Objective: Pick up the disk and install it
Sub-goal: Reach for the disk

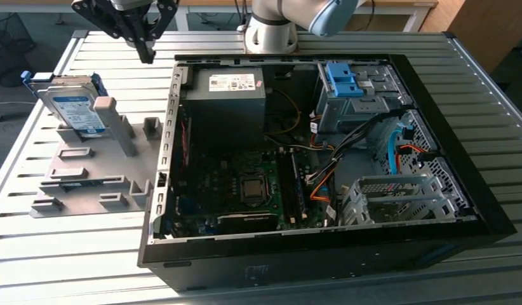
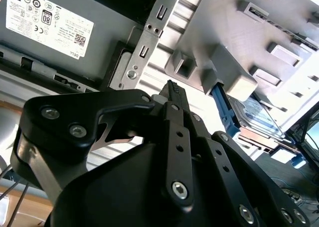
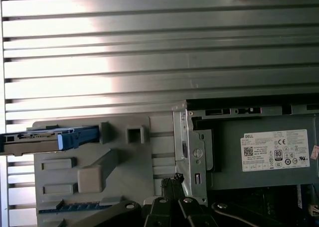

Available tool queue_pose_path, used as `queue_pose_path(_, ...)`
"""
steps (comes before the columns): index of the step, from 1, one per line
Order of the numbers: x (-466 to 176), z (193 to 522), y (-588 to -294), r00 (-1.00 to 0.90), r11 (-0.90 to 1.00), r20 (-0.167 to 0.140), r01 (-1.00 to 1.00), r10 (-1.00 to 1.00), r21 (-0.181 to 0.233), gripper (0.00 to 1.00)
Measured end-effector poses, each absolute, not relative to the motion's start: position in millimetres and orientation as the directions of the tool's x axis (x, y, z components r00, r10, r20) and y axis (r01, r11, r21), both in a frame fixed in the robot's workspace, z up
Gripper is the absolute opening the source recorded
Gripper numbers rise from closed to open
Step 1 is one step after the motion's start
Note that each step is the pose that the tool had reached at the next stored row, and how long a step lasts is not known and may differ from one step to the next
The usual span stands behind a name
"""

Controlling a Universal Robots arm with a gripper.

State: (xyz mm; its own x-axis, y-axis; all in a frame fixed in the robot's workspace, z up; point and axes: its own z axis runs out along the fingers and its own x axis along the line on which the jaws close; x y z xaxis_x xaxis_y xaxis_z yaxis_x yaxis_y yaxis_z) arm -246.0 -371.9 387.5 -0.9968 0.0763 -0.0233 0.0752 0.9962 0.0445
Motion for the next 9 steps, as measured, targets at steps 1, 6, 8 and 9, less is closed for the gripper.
queue_pose_path(1, -247.0, 387.4, -371.7, -0.997, 0.996, -0.023, 0.075, 0.076, 0.044, 0.11)
queue_pose_path(6, -253.1, 386.9, -370.7, -0.997, 0.996, -0.023, 0.075, 0.076, 0.044, 0.11)
queue_pose_path(8, -255.3, 386.7, -370.5, -0.997, 0.996, -0.023, 0.075, 0.076, 0.045, 0.11)
queue_pose_path(9, -256.4, 386.6, -370.4, -0.997, 0.996, -0.023, 0.075, 0.076, 0.045, 0.11)
